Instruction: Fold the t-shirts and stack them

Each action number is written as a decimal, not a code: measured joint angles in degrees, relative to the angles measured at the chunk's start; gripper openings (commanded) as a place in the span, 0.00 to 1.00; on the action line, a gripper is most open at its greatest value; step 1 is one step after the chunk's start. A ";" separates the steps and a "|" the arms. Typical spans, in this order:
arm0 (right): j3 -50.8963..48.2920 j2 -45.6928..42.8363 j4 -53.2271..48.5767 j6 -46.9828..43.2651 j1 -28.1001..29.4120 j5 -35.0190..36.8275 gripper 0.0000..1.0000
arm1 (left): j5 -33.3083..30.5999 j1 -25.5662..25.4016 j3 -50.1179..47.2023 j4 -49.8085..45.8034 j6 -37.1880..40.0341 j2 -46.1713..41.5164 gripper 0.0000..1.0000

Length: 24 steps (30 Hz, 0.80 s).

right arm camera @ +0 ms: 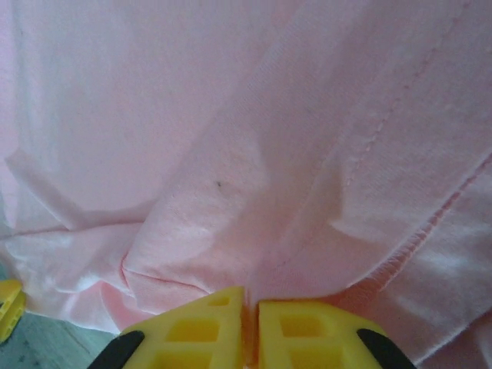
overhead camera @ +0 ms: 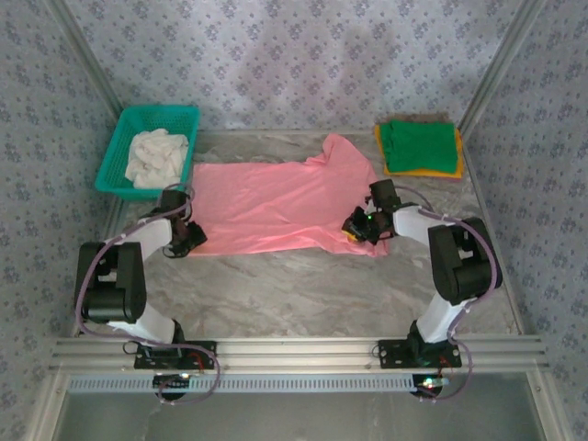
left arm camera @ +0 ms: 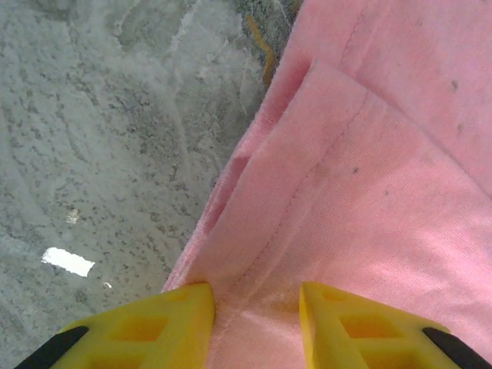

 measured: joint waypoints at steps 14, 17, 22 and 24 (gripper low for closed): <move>16.55 3.48 -7.56 -2.84 0.24 3.54 0.00 | 0.00 0.02 -0.02 0.48 0.61 0.22 0.36; 23.74 7.69 -9.29 -4.72 0.85 3.91 0.00 | 0.00 0.02 0.00 0.55 0.90 0.33 0.36; 35.52 16.35 -13.07 -7.56 1.88 3.67 0.36 | 0.02 0.02 0.02 0.52 1.51 0.33 0.37; 40.87 20.22 -15.13 -9.22 2.08 3.34 0.40 | 0.02 0.02 0.04 0.50 1.68 0.33 0.37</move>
